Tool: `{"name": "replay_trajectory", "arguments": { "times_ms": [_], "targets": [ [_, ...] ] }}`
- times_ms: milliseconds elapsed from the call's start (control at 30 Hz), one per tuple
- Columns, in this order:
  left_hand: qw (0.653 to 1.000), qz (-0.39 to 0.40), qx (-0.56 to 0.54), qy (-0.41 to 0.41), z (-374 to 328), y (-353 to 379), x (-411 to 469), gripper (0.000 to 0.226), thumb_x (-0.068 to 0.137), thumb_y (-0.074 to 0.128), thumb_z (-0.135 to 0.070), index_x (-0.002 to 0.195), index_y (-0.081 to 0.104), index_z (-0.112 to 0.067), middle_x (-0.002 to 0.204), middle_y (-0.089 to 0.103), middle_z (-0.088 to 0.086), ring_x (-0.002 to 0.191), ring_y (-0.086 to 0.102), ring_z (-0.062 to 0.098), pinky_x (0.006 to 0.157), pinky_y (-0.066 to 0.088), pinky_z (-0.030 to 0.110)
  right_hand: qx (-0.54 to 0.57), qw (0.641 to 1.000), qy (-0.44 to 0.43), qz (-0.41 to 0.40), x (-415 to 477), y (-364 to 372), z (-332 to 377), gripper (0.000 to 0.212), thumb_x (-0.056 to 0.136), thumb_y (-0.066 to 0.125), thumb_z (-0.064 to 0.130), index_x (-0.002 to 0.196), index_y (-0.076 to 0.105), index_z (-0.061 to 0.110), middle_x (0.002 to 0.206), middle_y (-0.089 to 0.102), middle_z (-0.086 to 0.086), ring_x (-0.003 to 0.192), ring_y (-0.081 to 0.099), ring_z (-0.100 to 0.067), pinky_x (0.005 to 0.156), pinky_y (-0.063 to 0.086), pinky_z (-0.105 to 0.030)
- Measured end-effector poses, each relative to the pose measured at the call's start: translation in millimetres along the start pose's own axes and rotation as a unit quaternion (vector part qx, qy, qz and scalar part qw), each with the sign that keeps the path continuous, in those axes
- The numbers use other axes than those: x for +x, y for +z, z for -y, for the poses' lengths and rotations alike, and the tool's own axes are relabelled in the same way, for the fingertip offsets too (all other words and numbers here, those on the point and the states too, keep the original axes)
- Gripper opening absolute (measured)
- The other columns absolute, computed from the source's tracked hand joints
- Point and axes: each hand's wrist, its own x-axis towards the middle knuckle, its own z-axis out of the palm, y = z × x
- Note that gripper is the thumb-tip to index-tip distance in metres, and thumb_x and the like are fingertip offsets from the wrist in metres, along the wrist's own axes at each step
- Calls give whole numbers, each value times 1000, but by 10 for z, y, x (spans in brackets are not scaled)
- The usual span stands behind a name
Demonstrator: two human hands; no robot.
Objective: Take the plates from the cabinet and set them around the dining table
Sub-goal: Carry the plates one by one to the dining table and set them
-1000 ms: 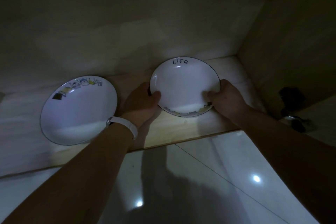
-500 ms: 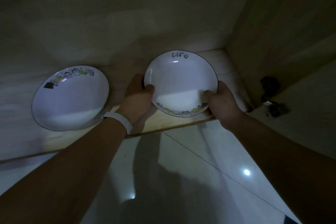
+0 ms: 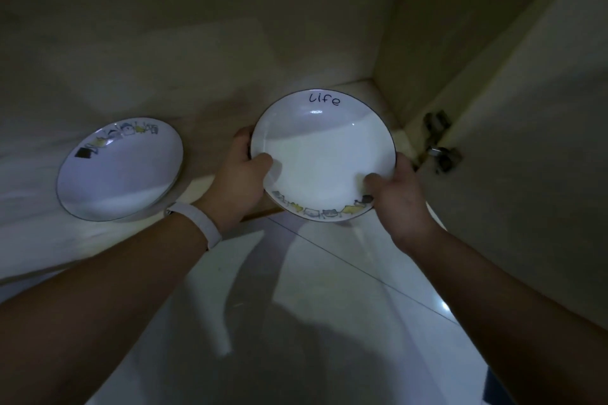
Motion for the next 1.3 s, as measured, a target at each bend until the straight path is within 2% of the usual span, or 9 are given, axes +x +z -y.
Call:
{"name": "replay_trajectory", "arguments": {
  "times_ms": [167, 333, 433, 500, 700, 900, 1067, 1167, 1300],
  "targets": [
    [999, 34, 9, 0, -166, 39, -240, 52, 80, 52, -9, 131, 48, -18, 120, 62, 0, 107, 60, 17, 91, 51, 36, 7, 1000, -15, -8, -292, -165, 200, 54, 68, 52, 16, 120, 55, 30, 118, 65, 6, 106, 63, -15, 89, 55, -47],
    [998, 62, 28, 5, -623, -47, -720, 56, 79, 53, -7, 130, 47, -30, 126, 60, -3, 112, 60, 13, 87, 53, 34, 14, 1000, -8, 1, -751, -336, 581, 48, 81, 51, -2, 104, 57, 40, 104, 65, 19, 93, 63, 6, 78, 56, -22],
    [998, 59, 22, -12, -1014, -133, -1059, 56, 77, 53, -7, 129, 47, -24, 115, 65, -13, 101, 63, 1, 77, 55, 24, -5, 1000, 19, 9, -1058, -392, 872, 55, 71, 53, 10, 119, 57, 36, 114, 66, 12, 104, 63, -8, 85, 58, -37],
    [998, 51, 24, -27, -1293, -169, -1258, 58, 78, 55, -3, 134, 43, -15, 115, 62, -9, 97, 64, -3, 73, 53, 18, -11, 999, 40, 20, -1274, -440, 1121, 62, 69, 53, 14, 128, 53, 32, 118, 65, 10, 108, 62, -12, 87, 56, -42],
    [997, 14, -30, -67, -2194, -114, -1854, 59, 77, 52, -4, 133, 40, -16, 122, 58, -5, 100, 64, -1, 75, 54, 19, -29, 997, 63, 27, -1819, -751, 1978, 53, 81, 54, 0, 129, 51, 24, 109, 64, 12, 93, 61, -1, 67, 53, -10],
    [994, -4, -64, -94, -3263, -19, -2357, 54, 78, 49, -6, 125, 46, -32, 121, 60, -7, 102, 64, 2, 77, 53, 20, -37, 995, 93, 27, -2400, -1171, 3027, 46, 82, 50, -3, 119, 51, 23, 97, 63, 13, 79, 62, 7, 58, 46, -8],
    [994, -12, -57, -87, -4314, 47, -2625, 54, 79, 48, -6, 132, 45, -20, 118, 62, -2, 99, 64, 5, 76, 53, 22, -52, 996, 75, 5, -2799, -1551, 3990, 48, 79, 49, -4, 119, 54, 21, 95, 66, 10, 76, 63, 1, 60, 48, -13],
    [997, -13, -41, -66, -4927, 82, -2720, 52, 79, 49, -7, 125, 48, -30, 112, 65, -16, 98, 63, -2, 76, 54, 20, -37, 997, 66, -2, -3023, -1750, 4539, 45, 81, 49, -2, 113, 54, 29, 91, 66, 9, 68, 62, 1, 54, 49, -18],
    [999, -6, -26, -25, -5658, 125, -2861, 53, 77, 47, -4, 119, 46, -36, 103, 65, -36, 95, 61, -10, 74, 52, 14, -48, 998, 45, -13, -3282, -1962, 5201, 44, 81, 50, -2, 97, 53, 39, 90, 66, 15, 81, 65, -1, 65, 56, -24]
  ]
}}
